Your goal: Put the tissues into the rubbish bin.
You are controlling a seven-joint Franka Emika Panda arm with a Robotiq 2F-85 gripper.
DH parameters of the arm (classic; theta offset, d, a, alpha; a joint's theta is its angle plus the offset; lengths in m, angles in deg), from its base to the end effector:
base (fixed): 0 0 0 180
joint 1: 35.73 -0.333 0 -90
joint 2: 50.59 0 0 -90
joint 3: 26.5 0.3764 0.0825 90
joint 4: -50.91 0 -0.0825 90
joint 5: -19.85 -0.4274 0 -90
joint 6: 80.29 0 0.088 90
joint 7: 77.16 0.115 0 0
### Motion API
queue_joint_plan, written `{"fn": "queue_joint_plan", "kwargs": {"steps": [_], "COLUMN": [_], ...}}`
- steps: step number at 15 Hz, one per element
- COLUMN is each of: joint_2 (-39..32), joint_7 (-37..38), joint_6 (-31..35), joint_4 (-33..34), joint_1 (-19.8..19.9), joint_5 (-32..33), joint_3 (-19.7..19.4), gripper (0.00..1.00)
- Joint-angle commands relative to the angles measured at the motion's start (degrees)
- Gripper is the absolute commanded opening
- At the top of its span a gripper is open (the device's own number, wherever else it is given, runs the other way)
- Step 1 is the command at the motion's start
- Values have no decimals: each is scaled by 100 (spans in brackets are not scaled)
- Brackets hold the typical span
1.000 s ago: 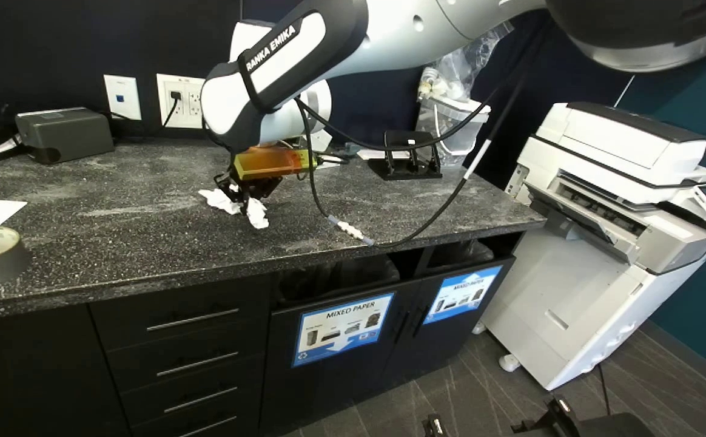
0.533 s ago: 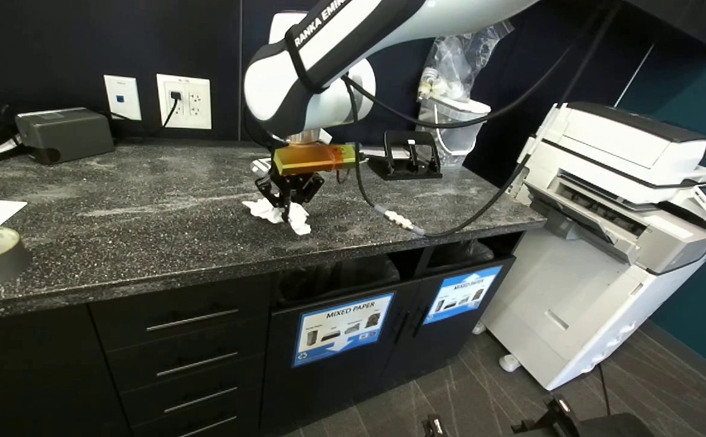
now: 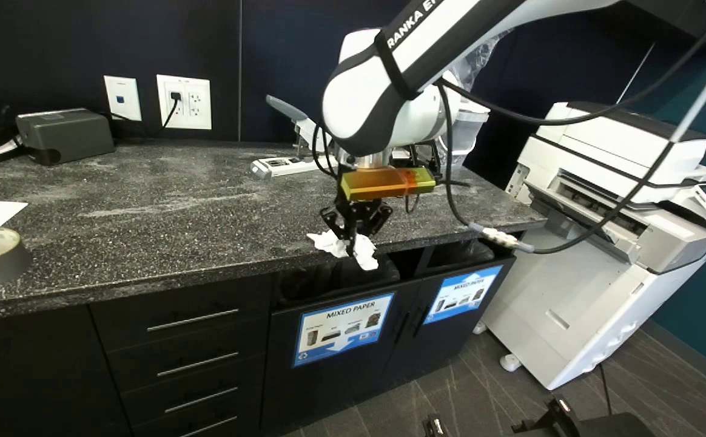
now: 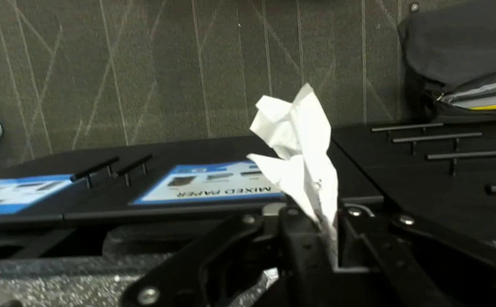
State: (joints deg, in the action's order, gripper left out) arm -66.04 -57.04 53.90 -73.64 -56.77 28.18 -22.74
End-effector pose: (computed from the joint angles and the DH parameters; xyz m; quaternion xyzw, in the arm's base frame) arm 0.5405 0.2459 0.2766 0.9936 0.0931 -0.0305 0.0567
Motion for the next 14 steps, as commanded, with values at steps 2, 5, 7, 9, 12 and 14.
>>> {"fn": "queue_joint_plan", "kwargs": {"steps": [2,5,7,9,12,14], "joint_2": [614,325,-31,-413,-1016,-1411], "joint_7": [-182,-545,-1018,-1631,-2726,-3409], "joint_6": [312,679,1000,1434,2599,3355], "joint_4": [-1078,-1303,-1314,-1183,-1014,-894], "joint_1": [558,902,1193,1467,2000,2511], "joint_5": [-329,-615,-933,-1233,-1751,-2067], "joint_3": [133,102,106,159,467,936], "gripper": [13,13,13,13,13,13]}}
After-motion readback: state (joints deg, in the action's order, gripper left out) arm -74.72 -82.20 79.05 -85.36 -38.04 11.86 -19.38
